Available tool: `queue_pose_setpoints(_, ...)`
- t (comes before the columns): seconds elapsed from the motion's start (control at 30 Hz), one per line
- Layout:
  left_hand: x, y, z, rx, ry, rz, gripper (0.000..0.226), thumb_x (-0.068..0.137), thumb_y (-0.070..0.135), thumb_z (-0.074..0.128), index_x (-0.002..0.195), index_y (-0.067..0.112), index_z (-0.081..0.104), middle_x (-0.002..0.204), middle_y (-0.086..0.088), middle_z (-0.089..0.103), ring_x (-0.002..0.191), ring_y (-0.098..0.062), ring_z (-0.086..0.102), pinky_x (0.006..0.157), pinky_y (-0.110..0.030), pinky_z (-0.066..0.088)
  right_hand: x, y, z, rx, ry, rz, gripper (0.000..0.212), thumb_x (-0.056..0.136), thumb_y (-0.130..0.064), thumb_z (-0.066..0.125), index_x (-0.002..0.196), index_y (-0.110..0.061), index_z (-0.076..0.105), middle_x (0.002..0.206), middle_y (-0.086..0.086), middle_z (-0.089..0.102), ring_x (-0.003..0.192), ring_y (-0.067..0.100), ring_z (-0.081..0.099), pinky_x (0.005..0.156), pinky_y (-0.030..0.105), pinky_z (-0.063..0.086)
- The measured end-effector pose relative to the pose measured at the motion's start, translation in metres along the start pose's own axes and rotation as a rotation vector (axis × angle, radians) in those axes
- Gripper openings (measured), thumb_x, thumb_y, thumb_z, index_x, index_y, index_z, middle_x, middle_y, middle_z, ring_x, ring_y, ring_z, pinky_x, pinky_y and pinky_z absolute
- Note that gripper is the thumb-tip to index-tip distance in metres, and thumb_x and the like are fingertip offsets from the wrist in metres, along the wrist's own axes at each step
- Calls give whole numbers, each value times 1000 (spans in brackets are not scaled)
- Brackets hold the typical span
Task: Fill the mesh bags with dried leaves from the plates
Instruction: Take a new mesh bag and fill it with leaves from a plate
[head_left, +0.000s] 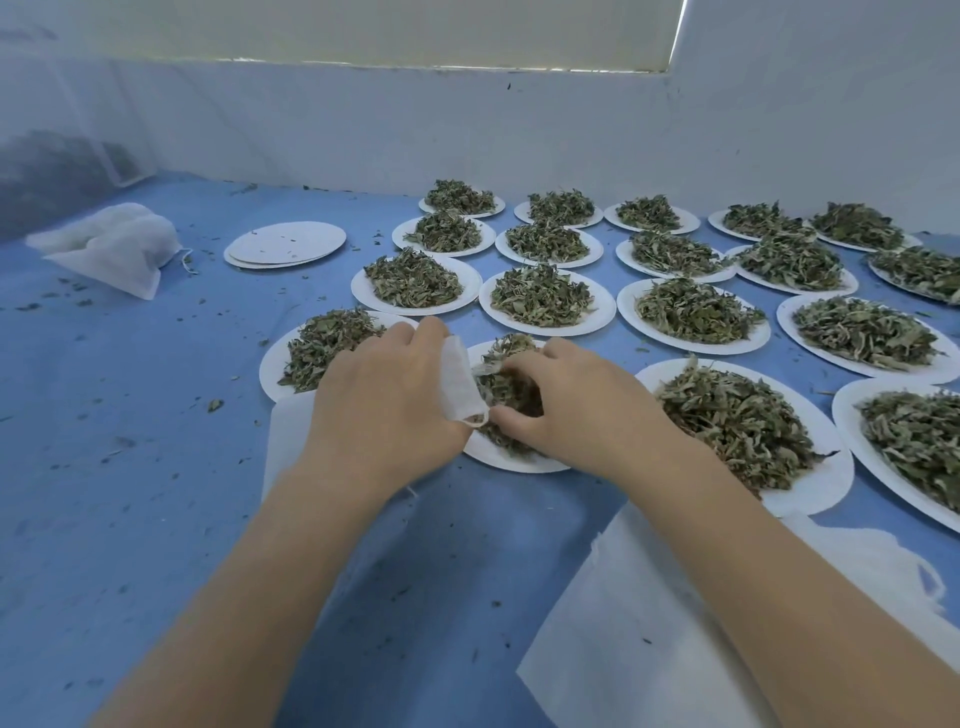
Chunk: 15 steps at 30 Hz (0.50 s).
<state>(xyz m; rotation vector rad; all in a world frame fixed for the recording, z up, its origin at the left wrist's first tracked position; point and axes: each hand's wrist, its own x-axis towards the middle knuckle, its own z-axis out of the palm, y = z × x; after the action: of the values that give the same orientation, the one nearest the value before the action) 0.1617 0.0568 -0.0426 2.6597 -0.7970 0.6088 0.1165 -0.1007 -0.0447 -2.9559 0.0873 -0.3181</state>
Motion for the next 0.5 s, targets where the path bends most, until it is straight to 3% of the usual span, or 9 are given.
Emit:
queue_pose_setpoints(0.17,0,-1,0,3,-2,-6,48,69,33,68,109,20,45,101,1,55,92,-25,52,68,-29,31,4,5,-5,137,54,19,22,90,-31,55,108,-24,65,98,-4,65,96,16,57,81,28,47)
queue_pose_setpoints(0.33,0,-1,0,-11,-10,-1,48,70,33,68,110,20,45,98,2,54,88,-24,51,68,-29,30,5,14,-14,218,203,8,16,91,-28,59,100,-21,71,80,-8,59,80,11,55,83,28,48)
queue_pose_setpoints(0.5,-1,-2,1,-18,11,15,46,70,33,67,108,18,47,93,1,54,83,-25,51,65,-30,30,4,19,-25,399,360,-60,9,89,-23,62,93,-23,70,74,-15,57,66,-3,50,69,8,38)
